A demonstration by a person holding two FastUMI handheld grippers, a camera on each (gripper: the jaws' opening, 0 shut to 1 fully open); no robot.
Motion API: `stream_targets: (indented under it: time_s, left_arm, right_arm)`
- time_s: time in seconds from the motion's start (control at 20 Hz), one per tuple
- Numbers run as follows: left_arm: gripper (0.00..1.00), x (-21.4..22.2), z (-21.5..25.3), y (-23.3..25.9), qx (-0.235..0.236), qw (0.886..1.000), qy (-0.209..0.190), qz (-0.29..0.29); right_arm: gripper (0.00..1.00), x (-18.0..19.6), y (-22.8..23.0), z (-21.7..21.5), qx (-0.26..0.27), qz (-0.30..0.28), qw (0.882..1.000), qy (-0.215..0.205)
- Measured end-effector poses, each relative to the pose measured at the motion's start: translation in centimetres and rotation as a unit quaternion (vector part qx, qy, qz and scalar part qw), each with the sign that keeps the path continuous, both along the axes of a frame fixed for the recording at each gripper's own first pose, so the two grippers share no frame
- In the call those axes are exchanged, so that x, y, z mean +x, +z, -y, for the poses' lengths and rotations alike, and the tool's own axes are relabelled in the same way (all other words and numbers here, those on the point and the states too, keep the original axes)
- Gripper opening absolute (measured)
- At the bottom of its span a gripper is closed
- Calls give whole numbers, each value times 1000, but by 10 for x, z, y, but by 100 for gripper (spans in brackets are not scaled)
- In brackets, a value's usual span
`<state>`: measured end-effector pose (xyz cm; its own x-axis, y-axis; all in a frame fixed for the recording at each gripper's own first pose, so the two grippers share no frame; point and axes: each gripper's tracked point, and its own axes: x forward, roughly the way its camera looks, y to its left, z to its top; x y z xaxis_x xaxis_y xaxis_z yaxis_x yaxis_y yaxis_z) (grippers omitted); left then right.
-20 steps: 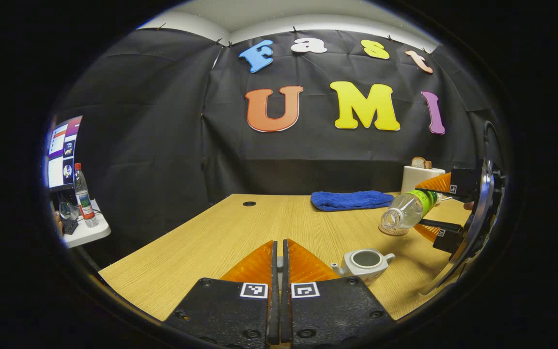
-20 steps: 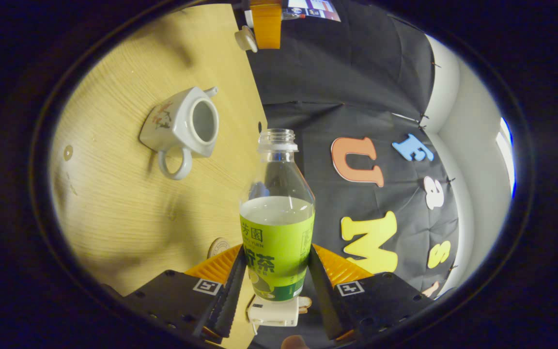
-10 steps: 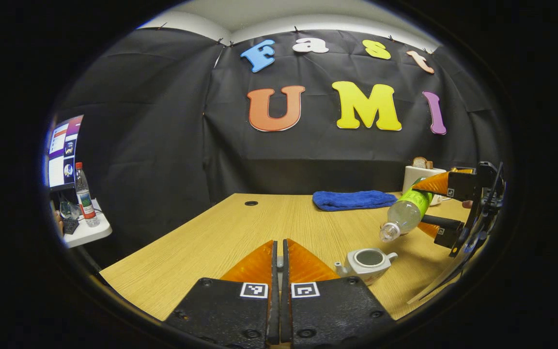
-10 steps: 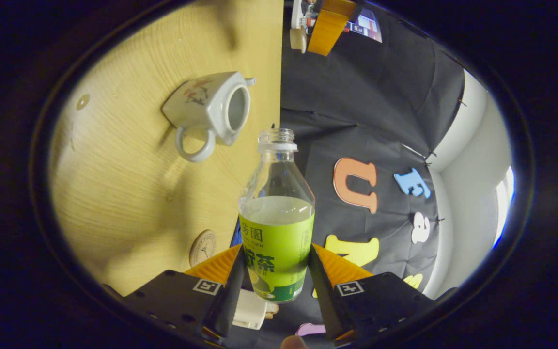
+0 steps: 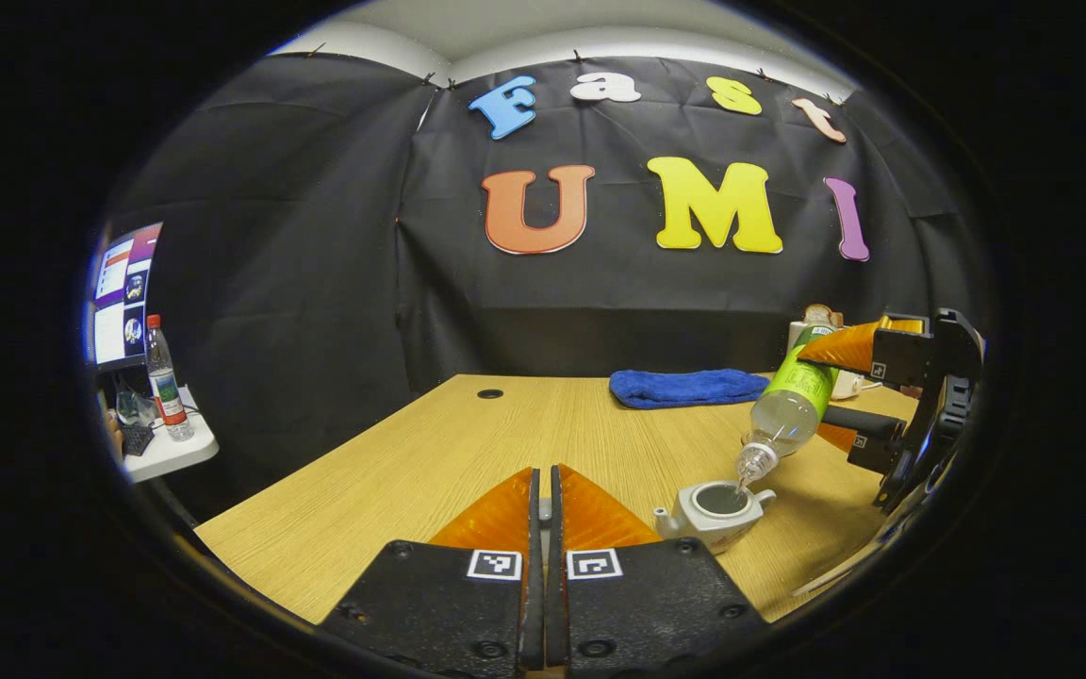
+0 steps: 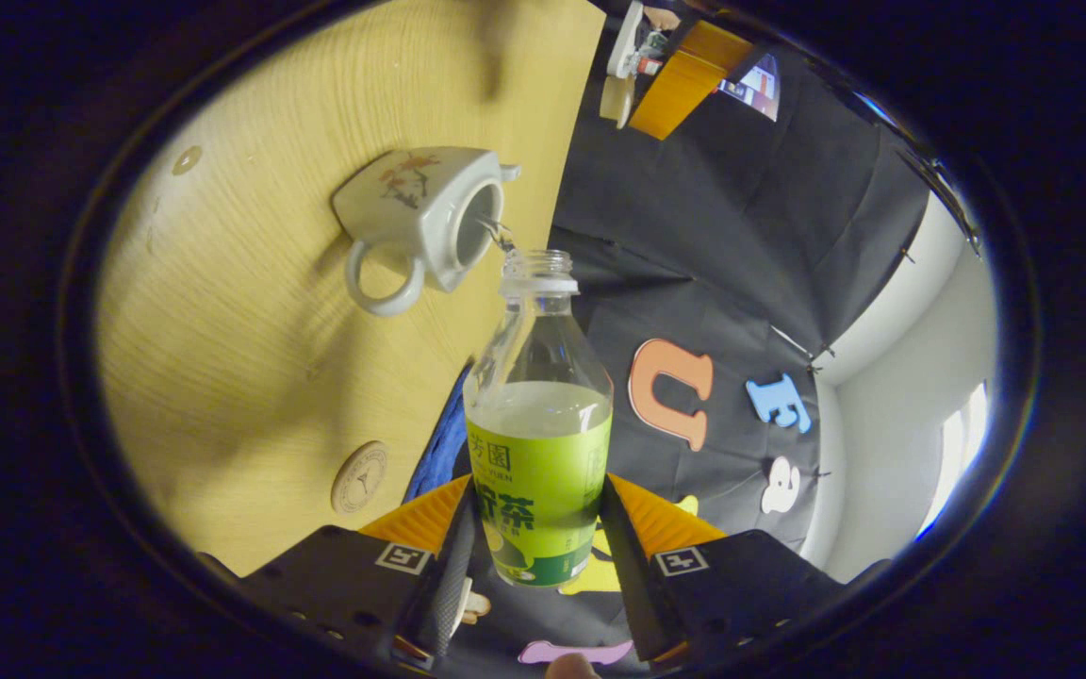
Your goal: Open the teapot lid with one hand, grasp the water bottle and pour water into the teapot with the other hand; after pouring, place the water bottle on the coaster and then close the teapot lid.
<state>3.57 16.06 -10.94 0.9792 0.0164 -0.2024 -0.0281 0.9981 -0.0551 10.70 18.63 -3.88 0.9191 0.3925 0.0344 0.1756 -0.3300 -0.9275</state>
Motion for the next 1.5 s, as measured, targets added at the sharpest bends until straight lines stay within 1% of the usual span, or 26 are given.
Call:
stream_targets:
  time_s: [0.25,0.45,0.65,1.0,1.2,1.4,1.5]
  left_arm:
    - [4,-1,-1,-1,1,1000,0,0]
    - [4,-1,0,1,2,1000,-1,1]
    - [4,0,0,1,2,1000,-1,0]
    - [4,-2,-1,1,4,1000,-1,-1]
    - [4,-1,-1,1,4,1000,-2,0]
    - [4,-1,1,2,5,1000,-3,1]
    - [4,-2,0,3,6,1000,-2,2]
  right_arm:
    - [71,-3,1,-1,-10,11,1000,5]
    - [71,7,7,-1,-20,19,1000,7]
    - [71,9,13,-3,-29,30,999,8]
    - [72,6,14,-4,-39,34,999,9]
    - [71,5,15,-5,-45,42,998,14]
    - [72,6,16,-6,-44,43,998,17]
    - [71,6,16,-6,-41,44,998,19]
